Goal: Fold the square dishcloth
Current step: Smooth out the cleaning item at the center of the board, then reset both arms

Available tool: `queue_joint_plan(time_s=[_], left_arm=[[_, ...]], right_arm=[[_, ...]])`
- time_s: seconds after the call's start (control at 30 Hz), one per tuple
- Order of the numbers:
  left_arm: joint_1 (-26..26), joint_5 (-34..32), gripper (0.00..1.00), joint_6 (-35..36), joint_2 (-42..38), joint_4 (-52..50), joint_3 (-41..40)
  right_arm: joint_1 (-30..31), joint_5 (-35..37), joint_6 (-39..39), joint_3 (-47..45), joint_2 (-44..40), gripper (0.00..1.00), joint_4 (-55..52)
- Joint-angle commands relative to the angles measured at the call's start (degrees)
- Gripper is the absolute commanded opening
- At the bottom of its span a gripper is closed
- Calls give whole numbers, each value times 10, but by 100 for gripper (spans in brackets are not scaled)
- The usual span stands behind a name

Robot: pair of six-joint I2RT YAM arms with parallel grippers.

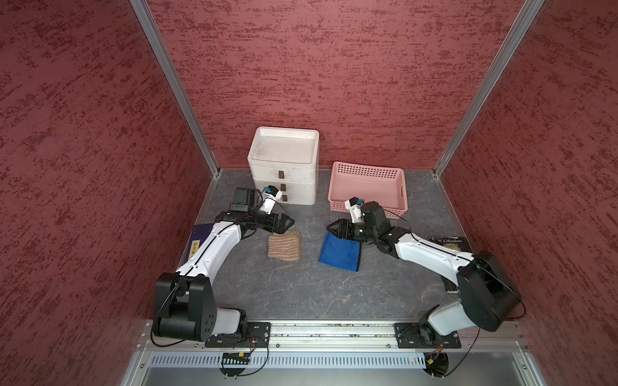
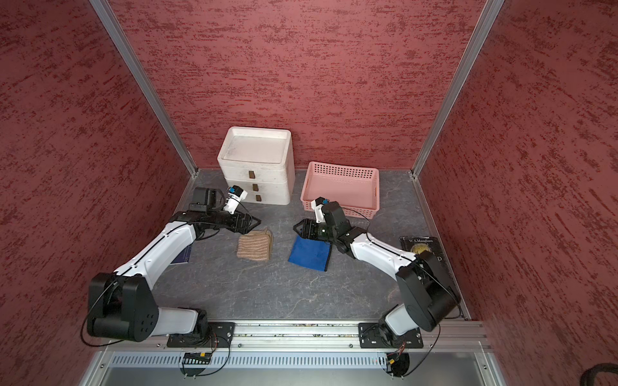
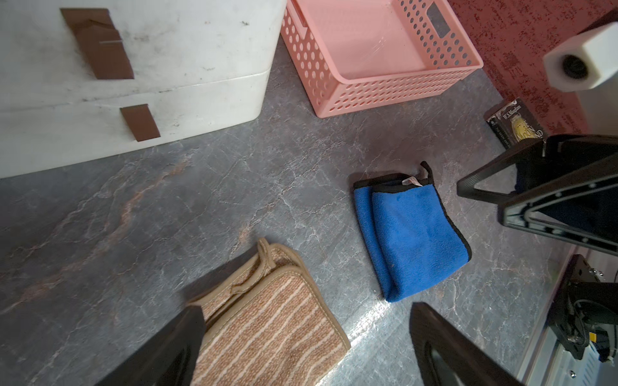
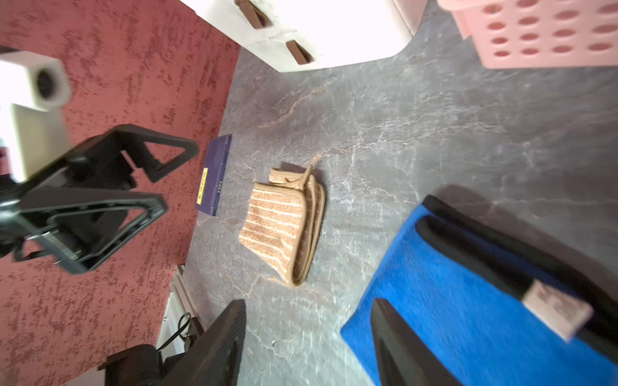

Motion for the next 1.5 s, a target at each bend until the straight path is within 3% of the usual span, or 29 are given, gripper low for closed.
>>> queue_joint_plan(time_s=[0.0,0.23,0.33,0.43,0.6,0.73,0.8,0.93,1.07,1.2,1.33,1.47], left_arm=[[10,-11,100,23,-11,0,-17],[15,-17,100,45,-18,-4,-33],[17,-21,100,50,-24,0,-41],[19,-33,100,49,-24,3,-36],[39,-67,100,10,-17,44,-30],[51,-97,100,-26,-15,117,-55],[49,-124,100,-46,-10,164,-74],[37,-215,100,-67,26,270,-97],[30,-275,100,-88,51,413,-159],[5,-323,100,-46,76,580,-237],[-12,-387,100,-54,65,636,-266],[9,-356,100,-76,35,830,-390]], right_arm=[[-9,-3,-10,18,95,62,12],[-21,-20,-8,44,201,60,49],[-19,-52,-8,44,173,60,58],[-12,-43,-35,52,89,65,0],[-25,78,-119,95,-66,98,-190],[-70,223,-170,82,-172,98,-284],[-98,336,-184,53,-212,99,-288],[-142,581,-267,-77,-265,99,-125],[-187,689,-331,-210,-271,98,83],[-244,670,-320,-282,-240,99,205],[-271,597,-358,-322,-179,98,353],[-288,517,-365,-338,-155,98,430]])
